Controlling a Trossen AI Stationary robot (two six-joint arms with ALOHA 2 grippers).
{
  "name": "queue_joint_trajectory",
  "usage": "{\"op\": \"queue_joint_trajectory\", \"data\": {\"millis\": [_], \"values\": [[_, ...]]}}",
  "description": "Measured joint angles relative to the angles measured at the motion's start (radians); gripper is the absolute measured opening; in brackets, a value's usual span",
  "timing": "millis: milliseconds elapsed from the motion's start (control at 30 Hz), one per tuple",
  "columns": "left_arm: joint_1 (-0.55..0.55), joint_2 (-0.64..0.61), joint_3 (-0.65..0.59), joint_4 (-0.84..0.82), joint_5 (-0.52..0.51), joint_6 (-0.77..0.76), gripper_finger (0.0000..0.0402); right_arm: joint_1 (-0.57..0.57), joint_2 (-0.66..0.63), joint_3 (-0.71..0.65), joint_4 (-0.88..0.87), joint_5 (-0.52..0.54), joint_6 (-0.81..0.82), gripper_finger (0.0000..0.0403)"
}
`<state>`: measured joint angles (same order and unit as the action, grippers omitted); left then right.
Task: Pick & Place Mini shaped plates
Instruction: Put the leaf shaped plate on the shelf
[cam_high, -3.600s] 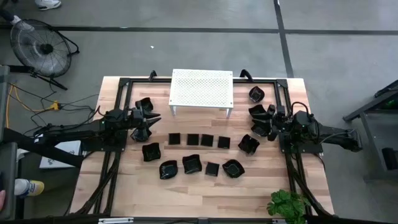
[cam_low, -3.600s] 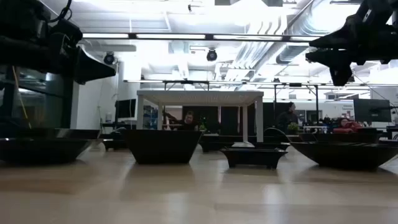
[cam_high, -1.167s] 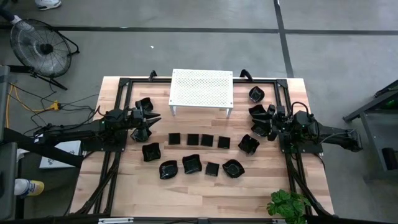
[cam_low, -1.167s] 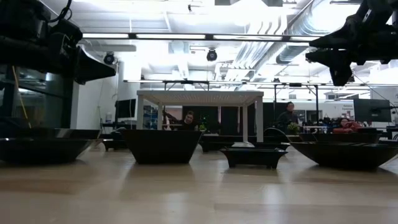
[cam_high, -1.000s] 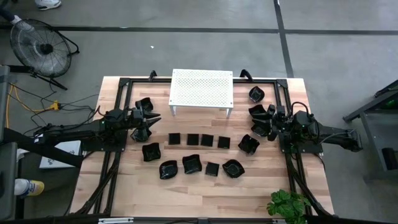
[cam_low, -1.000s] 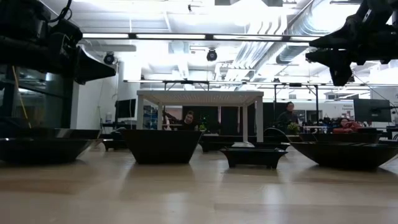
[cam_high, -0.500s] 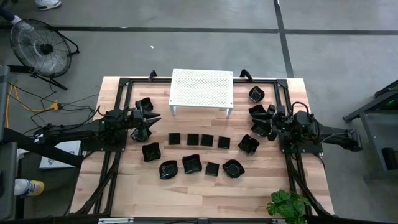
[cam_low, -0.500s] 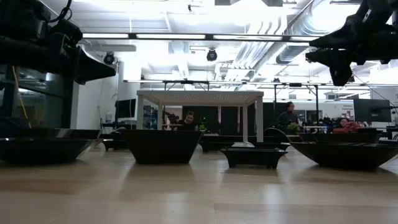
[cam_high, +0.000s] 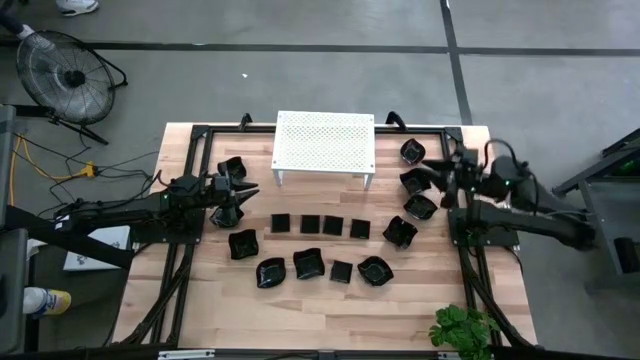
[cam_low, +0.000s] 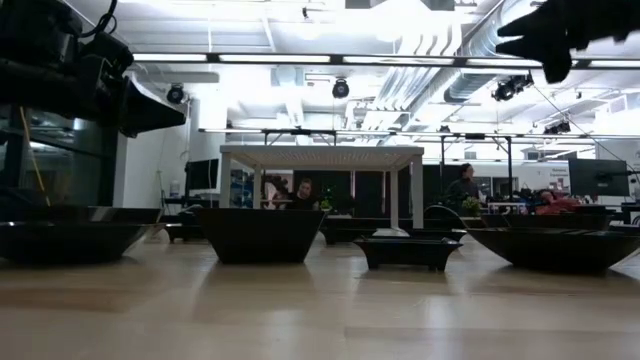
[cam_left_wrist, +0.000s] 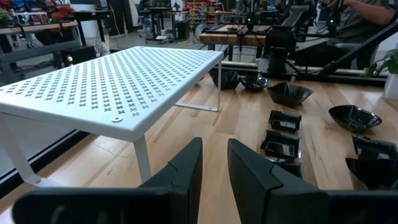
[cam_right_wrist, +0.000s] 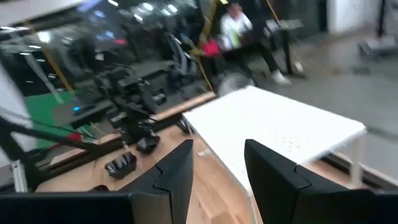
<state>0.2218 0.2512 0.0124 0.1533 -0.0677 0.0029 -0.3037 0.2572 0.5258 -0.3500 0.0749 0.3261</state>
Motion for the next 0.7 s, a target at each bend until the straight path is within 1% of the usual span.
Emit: {"op": "queue_joint_trajectory", "data": {"millis": [67,200,300,400,500,700], "values": [[0.000,0.000,0.000,0.000,0.000,0.000,0.0073,-0.030,0.071,0.100,-0.096,-0.017,0.038,0.0138],[0.000,0.000,0.000,0.000,0.000,0.000,0.0073,-0.083,0.232,0.298,-0.264,-0.055,0.055,0.0138],[0.000,0.000,0.000,0.001,0.000,0.000,0.0073,-0.128,0.357,0.439,-0.352,-0.085,0.014,0.0138],[0.000,0.000,0.000,0.000,0.000,0.000,0.0073,-0.178,0.480,0.564,-0.416,-0.085,-0.030,0.0138],[0.000,0.000,0.000,0.000,0.000,0.000,0.0073,-0.238,0.601,0.665,-0.490,-0.057,-0.046,0.0138],[0.000,0.000,0.000,0.001,0.000,0.000,0.0073,-0.370,0.800,0.799,-0.650,0.075,0.061,0.0138]]}}
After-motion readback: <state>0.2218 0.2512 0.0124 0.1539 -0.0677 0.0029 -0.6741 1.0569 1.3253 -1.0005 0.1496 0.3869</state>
